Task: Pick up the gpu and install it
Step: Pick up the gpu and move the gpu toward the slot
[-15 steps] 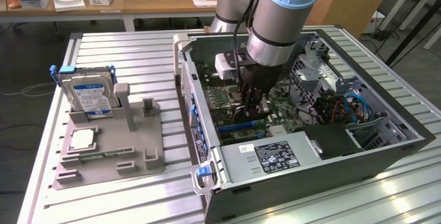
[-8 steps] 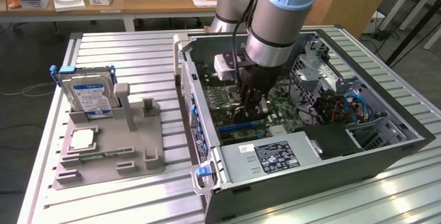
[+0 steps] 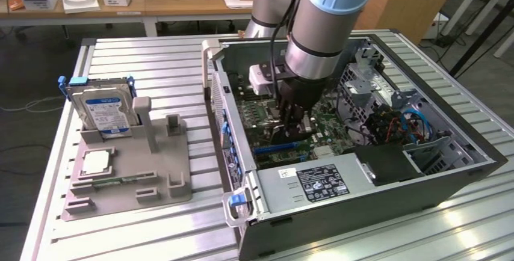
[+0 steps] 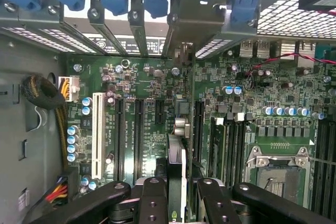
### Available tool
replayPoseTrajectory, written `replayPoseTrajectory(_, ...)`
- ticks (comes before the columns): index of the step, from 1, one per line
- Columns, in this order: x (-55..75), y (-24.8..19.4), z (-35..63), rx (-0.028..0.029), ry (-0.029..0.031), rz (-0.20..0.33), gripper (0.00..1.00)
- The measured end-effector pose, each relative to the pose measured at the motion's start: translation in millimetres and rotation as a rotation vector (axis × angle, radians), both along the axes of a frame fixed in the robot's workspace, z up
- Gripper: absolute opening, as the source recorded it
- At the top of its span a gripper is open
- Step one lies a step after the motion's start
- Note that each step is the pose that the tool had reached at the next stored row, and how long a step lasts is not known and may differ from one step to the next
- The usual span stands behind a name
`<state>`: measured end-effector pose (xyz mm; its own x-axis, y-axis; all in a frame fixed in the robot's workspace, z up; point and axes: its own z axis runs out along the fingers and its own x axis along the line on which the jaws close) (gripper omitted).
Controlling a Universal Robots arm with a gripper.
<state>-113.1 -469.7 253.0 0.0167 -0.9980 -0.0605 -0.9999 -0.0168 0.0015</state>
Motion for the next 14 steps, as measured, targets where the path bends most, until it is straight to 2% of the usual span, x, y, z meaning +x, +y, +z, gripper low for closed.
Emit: replayPoseTrajectory(14, 0.1, 1.1, -1.4, 0.0004, -0.0001, -0.001, 0.27)
